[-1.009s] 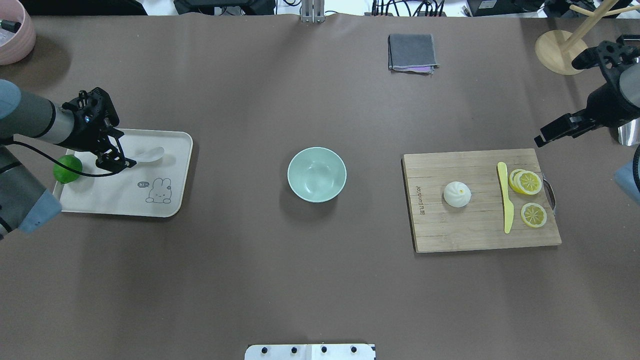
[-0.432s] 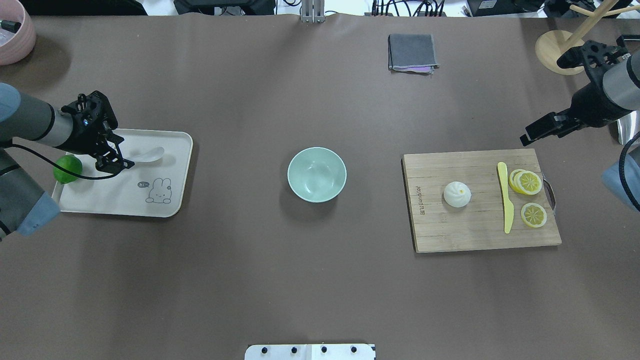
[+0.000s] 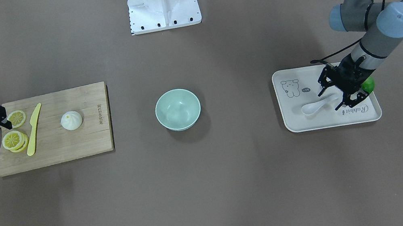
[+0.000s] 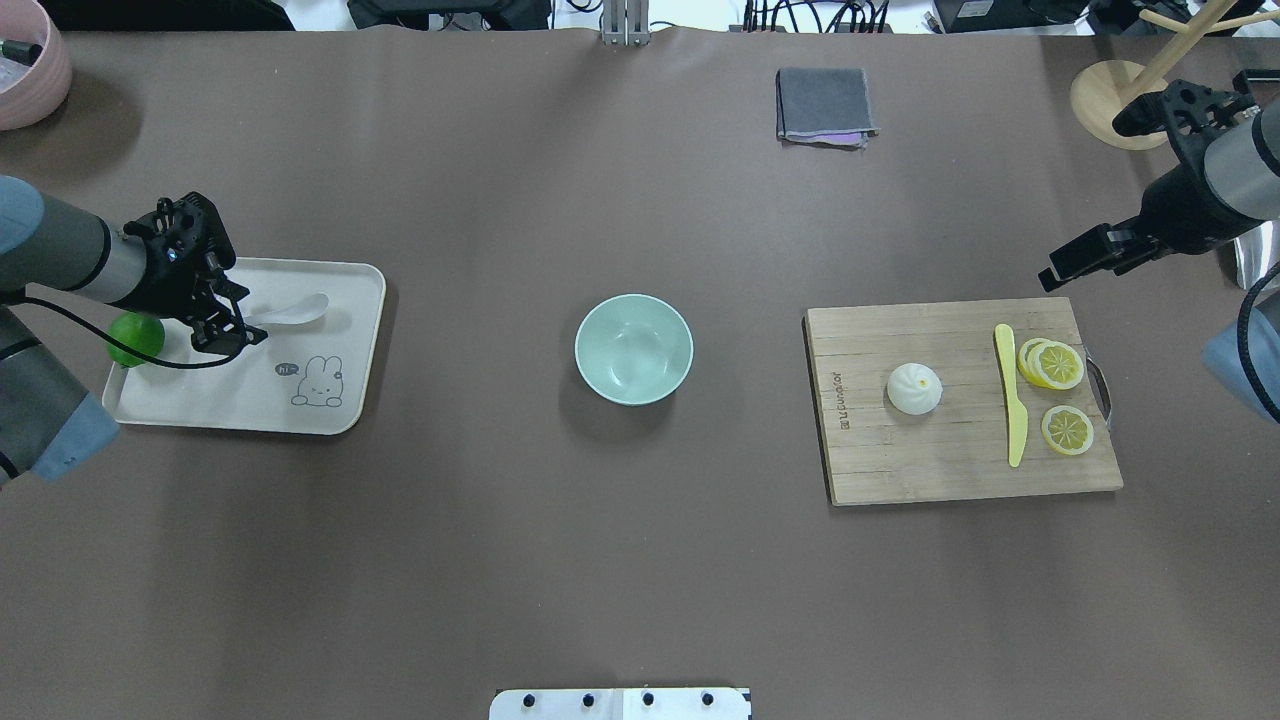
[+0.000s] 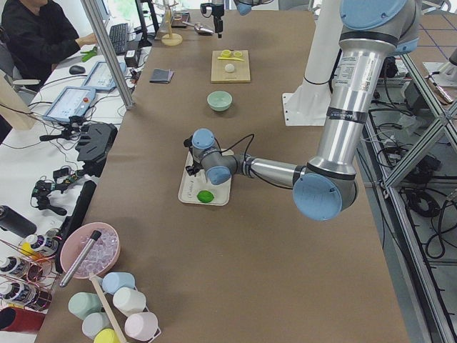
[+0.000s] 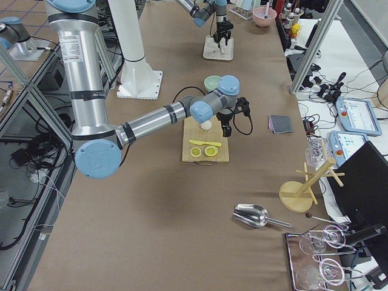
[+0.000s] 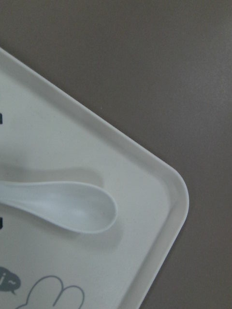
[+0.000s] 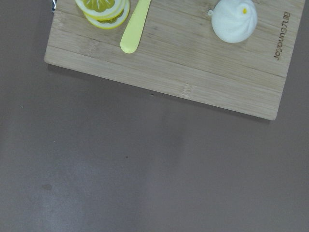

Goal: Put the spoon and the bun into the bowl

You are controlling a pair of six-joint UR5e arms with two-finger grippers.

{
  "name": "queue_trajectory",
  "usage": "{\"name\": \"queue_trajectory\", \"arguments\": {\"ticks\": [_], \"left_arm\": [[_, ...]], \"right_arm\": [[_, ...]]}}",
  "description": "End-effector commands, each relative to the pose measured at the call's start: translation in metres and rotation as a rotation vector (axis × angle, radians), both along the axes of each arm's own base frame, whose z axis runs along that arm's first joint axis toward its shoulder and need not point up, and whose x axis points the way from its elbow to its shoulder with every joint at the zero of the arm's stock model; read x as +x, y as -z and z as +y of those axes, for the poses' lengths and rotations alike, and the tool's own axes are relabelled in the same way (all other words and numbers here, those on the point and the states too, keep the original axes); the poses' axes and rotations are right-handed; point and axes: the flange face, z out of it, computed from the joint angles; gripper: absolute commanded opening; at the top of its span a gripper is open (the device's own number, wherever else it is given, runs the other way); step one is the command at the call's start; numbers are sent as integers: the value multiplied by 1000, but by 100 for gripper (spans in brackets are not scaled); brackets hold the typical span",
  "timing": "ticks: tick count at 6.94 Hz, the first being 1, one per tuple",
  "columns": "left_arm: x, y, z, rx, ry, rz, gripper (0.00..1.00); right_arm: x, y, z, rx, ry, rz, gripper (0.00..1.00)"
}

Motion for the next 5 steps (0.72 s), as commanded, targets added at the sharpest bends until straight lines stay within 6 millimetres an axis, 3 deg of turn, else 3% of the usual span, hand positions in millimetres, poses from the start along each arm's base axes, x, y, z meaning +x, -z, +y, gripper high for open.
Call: {"name": "queue_trajectory", "arguments": {"ticks": [1,2,3,4,5], "left_arm": [[7,-3,8,-10,-13,-2,67],[7,-5,10,-13,-14,-3,48],[1,-12,17,-22,-12,-11,0],[-8,-9,25,-22,-7,-1,0],[-19,15,28,-16,15,34,0]], "right_arm": [[-1,1,0,2,1,0,100],[0,3,0,5,-1,-2,100],[-1,4,1,6,2,-4,100],[-1,5,0,0,-5,-6,100],[-3,12,-3,-20,-27,-13,100]]}}
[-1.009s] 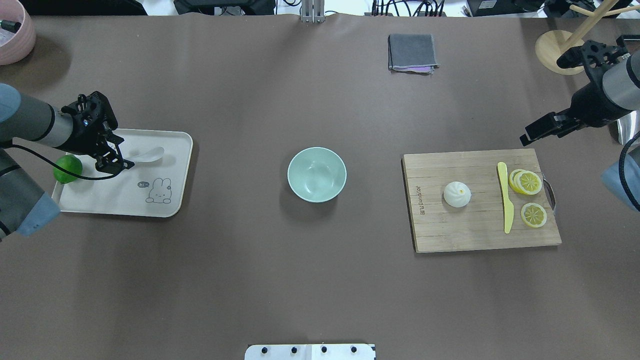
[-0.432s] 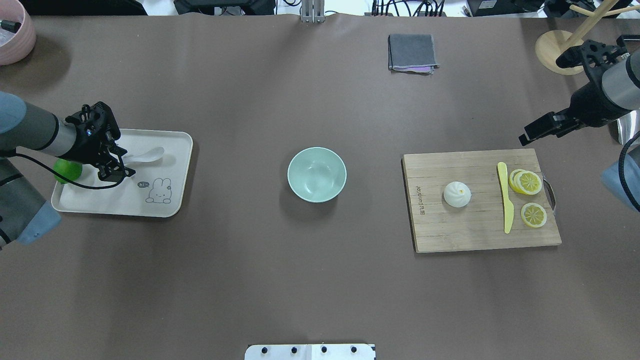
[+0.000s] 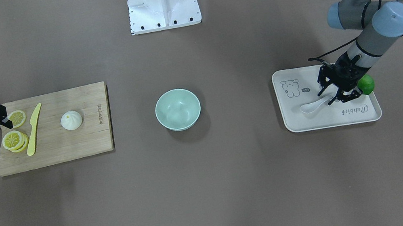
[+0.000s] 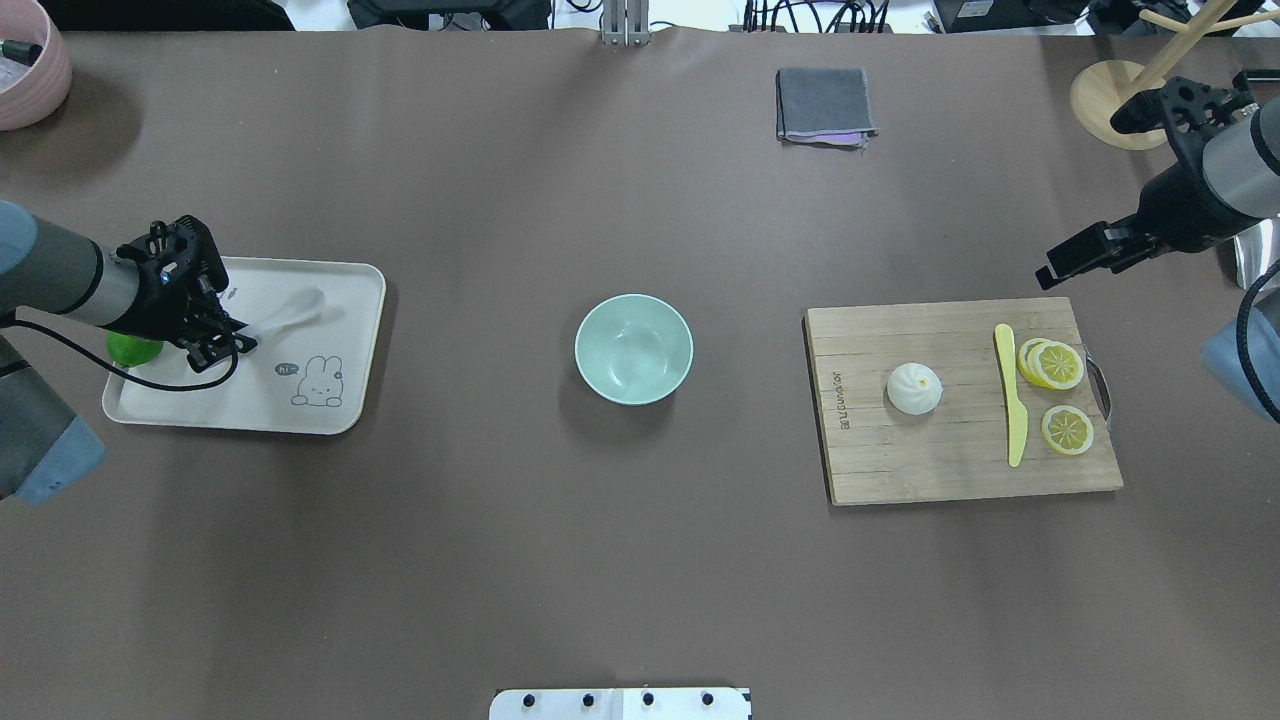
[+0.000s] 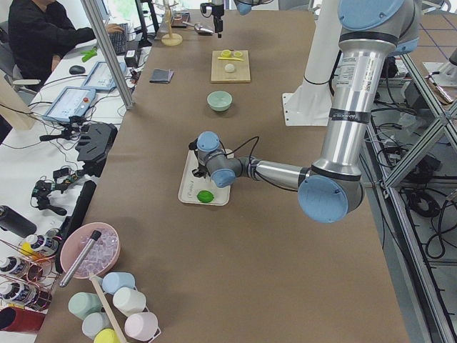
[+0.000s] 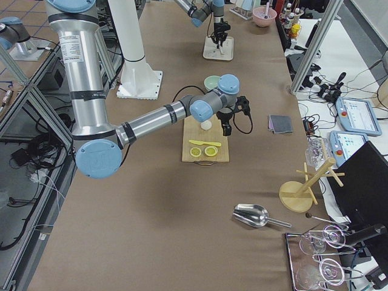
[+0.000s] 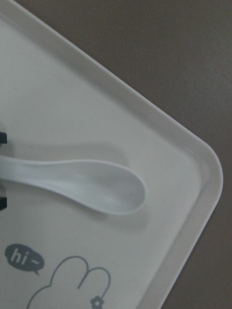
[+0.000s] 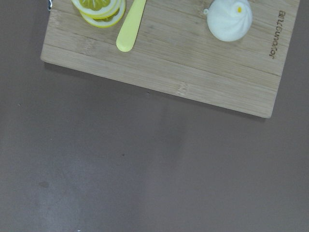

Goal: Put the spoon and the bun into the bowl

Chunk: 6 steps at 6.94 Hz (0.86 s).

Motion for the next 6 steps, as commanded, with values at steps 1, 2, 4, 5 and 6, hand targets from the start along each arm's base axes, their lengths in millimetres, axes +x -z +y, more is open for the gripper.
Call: {"name": "queue_trajectory", "arguments": {"ticks": [1,2,4,5,6], "left_arm": [[-24,51,5,-19,72,80,0],[-29,75,8,-59,116,125,0],[-35,130,16,-353,304,279,0],[-27,154,14,-509,368,345,0],[-13,191,4,-780,475,445,0]], "right_arm": [[-6,7,0,-20,-16,-7,100],[-14,12,5,-15,-4,-10,100],[-45,27,6,-41,-55,17,100],[-57,27,11,-53,-49,23,100],[-81,31,24,-79,-78,44,100]]}}
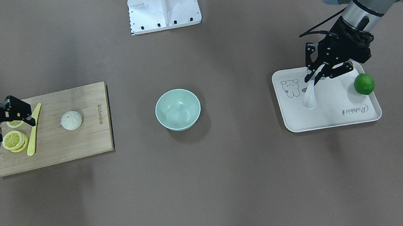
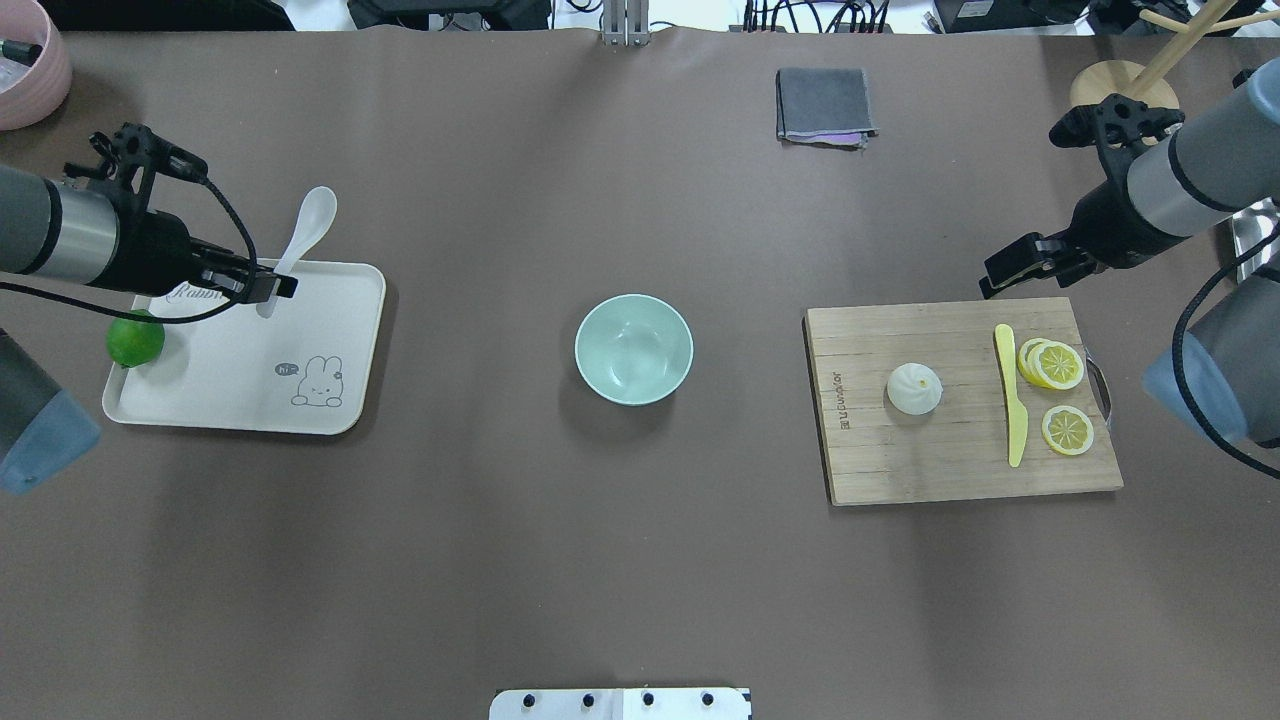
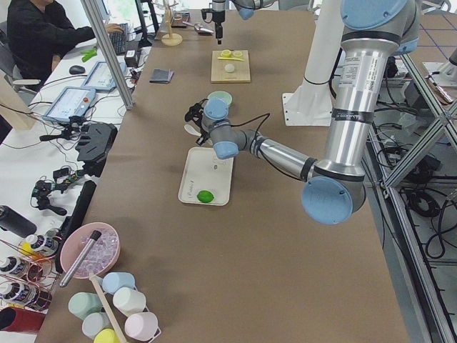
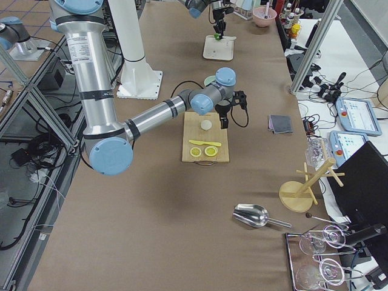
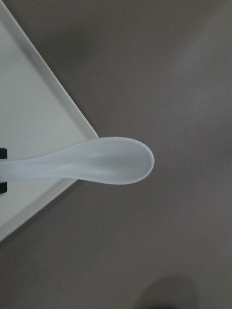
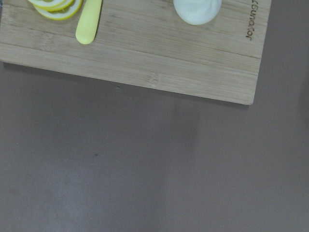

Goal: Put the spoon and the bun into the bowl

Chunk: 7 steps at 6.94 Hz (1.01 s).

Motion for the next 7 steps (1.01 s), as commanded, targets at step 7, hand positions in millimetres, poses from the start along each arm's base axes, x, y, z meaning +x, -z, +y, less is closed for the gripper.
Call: {"name": "queue_trajectory", "arguments": {"ticks": [7], "left_arm": [[177,167,57,-259,153,31,0]], "right_arm": [[-147,9,79,-36,-75,115,96]]}}
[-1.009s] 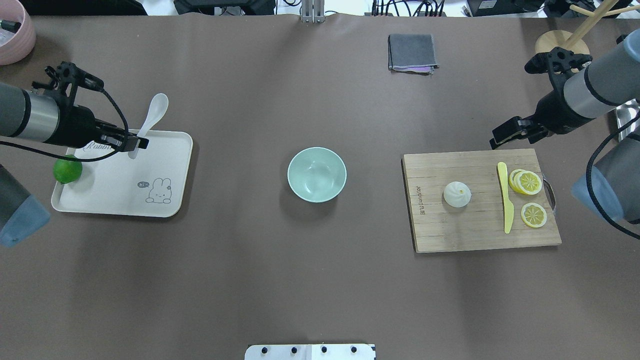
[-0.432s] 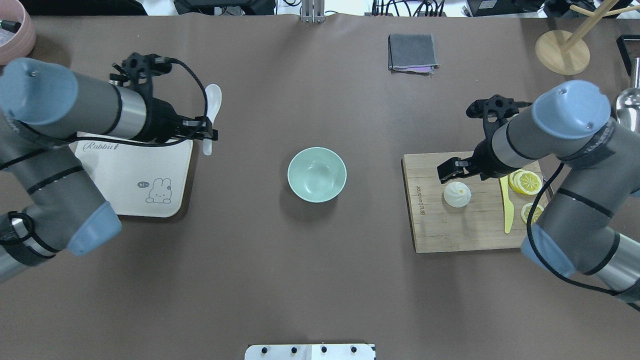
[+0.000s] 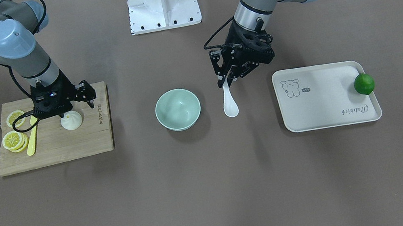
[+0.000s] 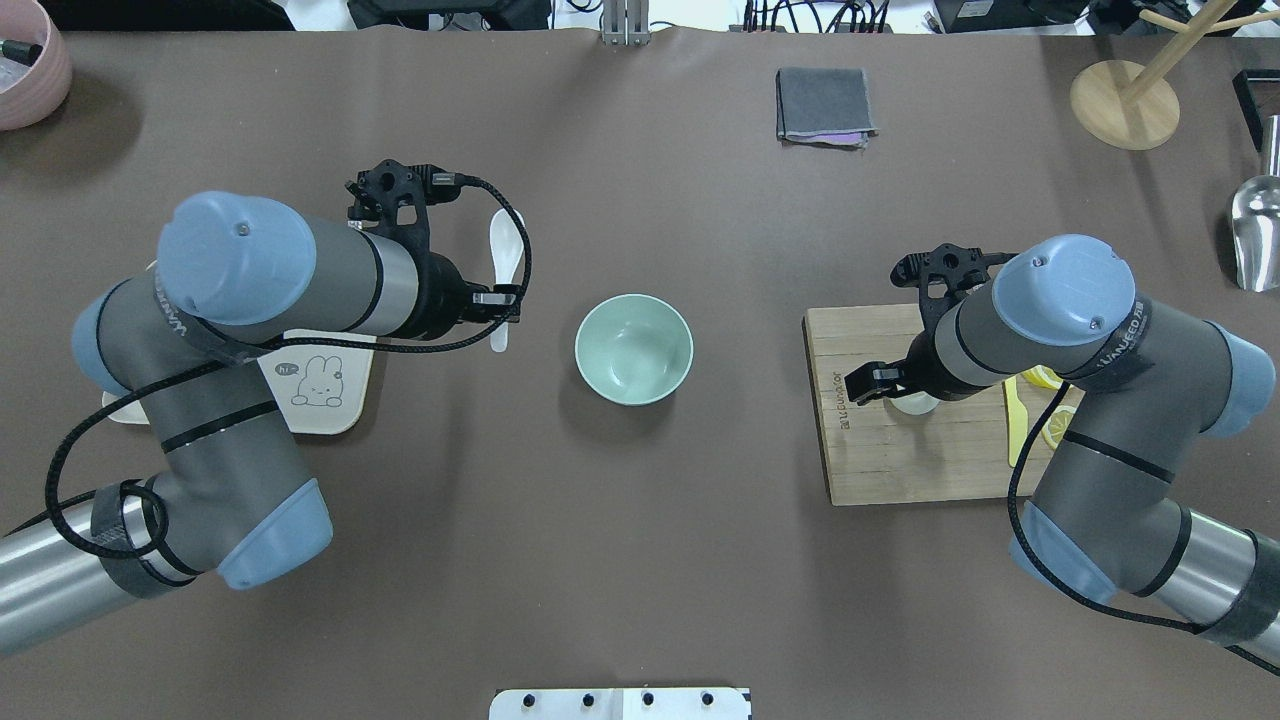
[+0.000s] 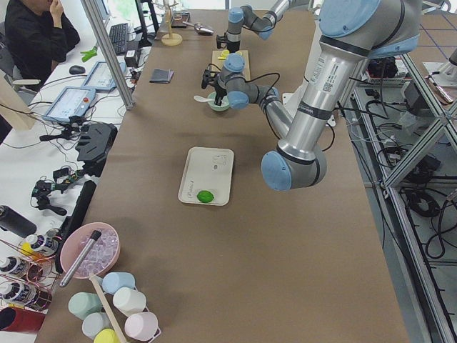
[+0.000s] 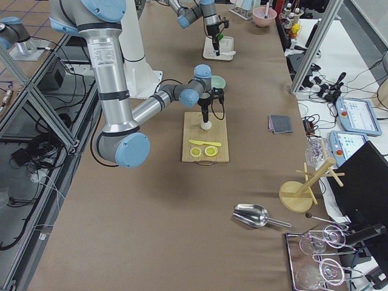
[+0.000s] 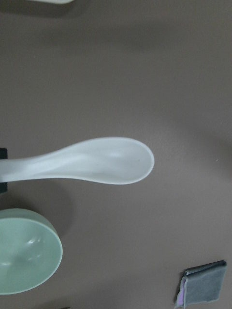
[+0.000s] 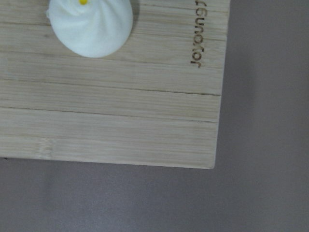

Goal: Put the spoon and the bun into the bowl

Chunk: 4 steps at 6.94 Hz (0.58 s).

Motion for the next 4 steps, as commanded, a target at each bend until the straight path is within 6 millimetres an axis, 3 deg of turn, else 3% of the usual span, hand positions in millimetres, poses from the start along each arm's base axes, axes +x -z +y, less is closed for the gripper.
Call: {"name": "queue_trajectory", "arguments": {"ticks": [1,2,3,4], "left_arm": [[20,6,14,16,5,-8,0],[27,6,21,21,3,-9,0],[27,7,22,23,5,-9,0],[27,8,22,24,5,-7,0]], "right_arm": [[6,-11,-8,-2,-13,22,96],[0,-27,-13,-17,-15,48,96],[-3,-29,-13,-17,-17,55,89],[-2,-28,-13,-19,-16,54,17]]}}
